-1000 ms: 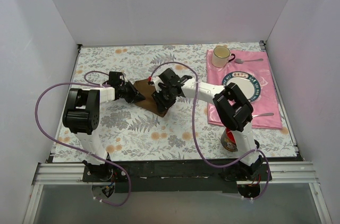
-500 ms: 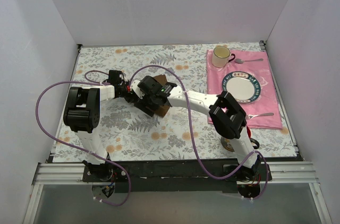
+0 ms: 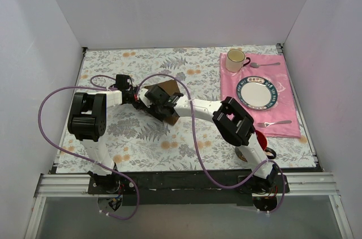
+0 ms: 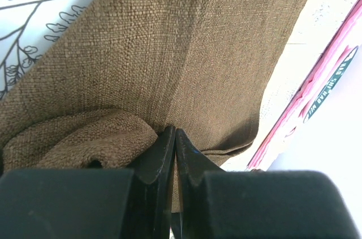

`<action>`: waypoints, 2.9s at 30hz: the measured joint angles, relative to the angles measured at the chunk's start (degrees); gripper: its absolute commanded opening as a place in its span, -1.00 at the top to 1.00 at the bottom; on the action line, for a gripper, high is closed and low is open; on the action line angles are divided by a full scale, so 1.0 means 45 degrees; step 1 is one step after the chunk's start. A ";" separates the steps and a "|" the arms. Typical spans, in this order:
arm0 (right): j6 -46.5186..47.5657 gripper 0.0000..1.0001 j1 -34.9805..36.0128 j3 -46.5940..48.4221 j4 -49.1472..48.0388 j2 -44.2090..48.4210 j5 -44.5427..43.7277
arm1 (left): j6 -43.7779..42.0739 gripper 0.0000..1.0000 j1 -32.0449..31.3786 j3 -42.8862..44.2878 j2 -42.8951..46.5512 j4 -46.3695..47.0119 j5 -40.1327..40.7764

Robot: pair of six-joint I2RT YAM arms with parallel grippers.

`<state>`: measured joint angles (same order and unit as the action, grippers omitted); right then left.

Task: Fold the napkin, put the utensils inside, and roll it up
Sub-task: Roll the napkin with the utensil

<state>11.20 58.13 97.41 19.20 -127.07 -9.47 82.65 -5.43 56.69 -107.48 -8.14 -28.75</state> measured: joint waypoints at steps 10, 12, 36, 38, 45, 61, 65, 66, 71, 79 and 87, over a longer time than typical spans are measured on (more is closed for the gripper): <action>-0.1190 0.97 -0.0447 -0.1069 -0.1360 0.0408 0.1710 | -0.0209 0.17 -0.0199 0.0209 0.0641 -0.0899 0.1185; -0.1569 0.97 -0.0699 -0.1481 -0.1948 0.0549 0.2467 | -0.0238 -0.06 -0.0209 0.0262 0.1224 -0.1365 0.1749; -0.7208 0.97 -0.4328 -0.2545 -0.5877 -0.1112 1.3012 | 0.0646 -0.31 -0.0937 -0.0510 0.2535 -0.3118 0.3225; -0.7169 0.97 -0.4333 -0.2370 -0.5610 -0.1175 1.3041 | 0.0782 -0.32 -0.1005 -0.0525 0.2535 -0.3011 0.3240; -0.6951 0.97 -0.4318 -0.2103 -0.5013 -0.1209 1.3022 | 0.1700 -0.37 -0.1117 -0.1175 0.2929 -0.2137 0.3288; -0.5921 0.20 -0.4022 -0.0991 -0.2555 -0.1151 1.1982 | 0.2225 1.00 -0.1180 -0.0165 0.1481 -0.1792 0.3730; -0.4935 -0.28 -0.3356 -0.0073 -0.0476 -0.0787 1.0210 | 0.2244 1.00 -0.1175 -0.0121 0.1438 -0.1826 0.3628; -0.4658 -0.39 -0.3084 0.0126 0.0005 -0.0631 0.9496 | 0.2268 1.00 -0.1175 -0.0073 0.1423 -0.1914 0.3599; -0.3521 -0.53 -0.1370 0.0403 0.1175 0.0034 0.5168 | 0.2419 1.00 -0.1175 0.0665 0.1127 -0.3138 0.3643; -0.2511 -0.45 0.0811 0.0403 0.1399 0.0019 -0.1588 | 0.2414 1.00 -0.1103 0.1671 0.0811 -0.5289 0.3721; -0.2497 0.63 0.1001 0.0398 0.1166 -0.0170 -0.2841 | 0.2482 1.00 -0.1039 0.1724 0.0811 -0.5280 0.3643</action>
<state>-0.03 62.63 99.20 24.45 -127.83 -22.26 93.82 -10.11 64.45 -103.83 -31.90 -12.36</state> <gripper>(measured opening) 0.352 0.121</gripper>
